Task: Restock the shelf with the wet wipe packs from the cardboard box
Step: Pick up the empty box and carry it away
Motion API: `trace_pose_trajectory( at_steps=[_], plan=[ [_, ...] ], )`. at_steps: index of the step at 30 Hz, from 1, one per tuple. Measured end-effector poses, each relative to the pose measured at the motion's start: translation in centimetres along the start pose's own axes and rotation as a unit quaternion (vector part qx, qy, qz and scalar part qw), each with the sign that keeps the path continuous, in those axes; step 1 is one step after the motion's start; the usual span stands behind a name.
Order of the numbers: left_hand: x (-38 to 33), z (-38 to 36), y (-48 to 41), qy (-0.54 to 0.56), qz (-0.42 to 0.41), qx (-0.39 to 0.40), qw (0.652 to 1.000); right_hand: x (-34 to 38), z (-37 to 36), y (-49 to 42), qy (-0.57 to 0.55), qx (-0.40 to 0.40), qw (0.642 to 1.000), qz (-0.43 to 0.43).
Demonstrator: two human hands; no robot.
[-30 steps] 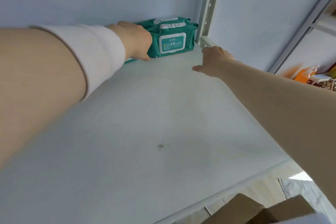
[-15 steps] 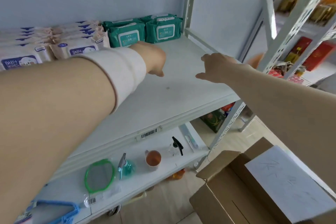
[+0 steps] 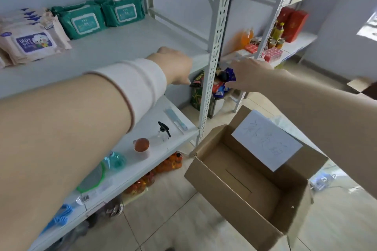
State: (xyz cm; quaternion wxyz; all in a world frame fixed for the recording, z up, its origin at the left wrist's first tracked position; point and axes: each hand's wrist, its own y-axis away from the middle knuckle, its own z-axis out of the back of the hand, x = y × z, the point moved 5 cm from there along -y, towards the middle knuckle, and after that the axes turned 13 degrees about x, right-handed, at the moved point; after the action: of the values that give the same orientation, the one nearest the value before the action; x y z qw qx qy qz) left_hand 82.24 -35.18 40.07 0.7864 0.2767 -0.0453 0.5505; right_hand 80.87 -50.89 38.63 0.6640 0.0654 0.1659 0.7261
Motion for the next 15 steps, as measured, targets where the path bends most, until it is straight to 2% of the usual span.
trace_pose_trajectory(
  at_steps=[7,15],
  plan=[
    [-7.4,-0.2,-0.3,-0.042,-0.081,-0.036,0.995,-6.3,-6.2,5.3,-0.037,0.045,0.994,-0.097],
    [-17.6,-8.3,-4.3,-0.058,-0.184,0.018,0.981,-9.4,-21.4,7.9,-0.099,0.152,0.965,-0.187]
  ],
)
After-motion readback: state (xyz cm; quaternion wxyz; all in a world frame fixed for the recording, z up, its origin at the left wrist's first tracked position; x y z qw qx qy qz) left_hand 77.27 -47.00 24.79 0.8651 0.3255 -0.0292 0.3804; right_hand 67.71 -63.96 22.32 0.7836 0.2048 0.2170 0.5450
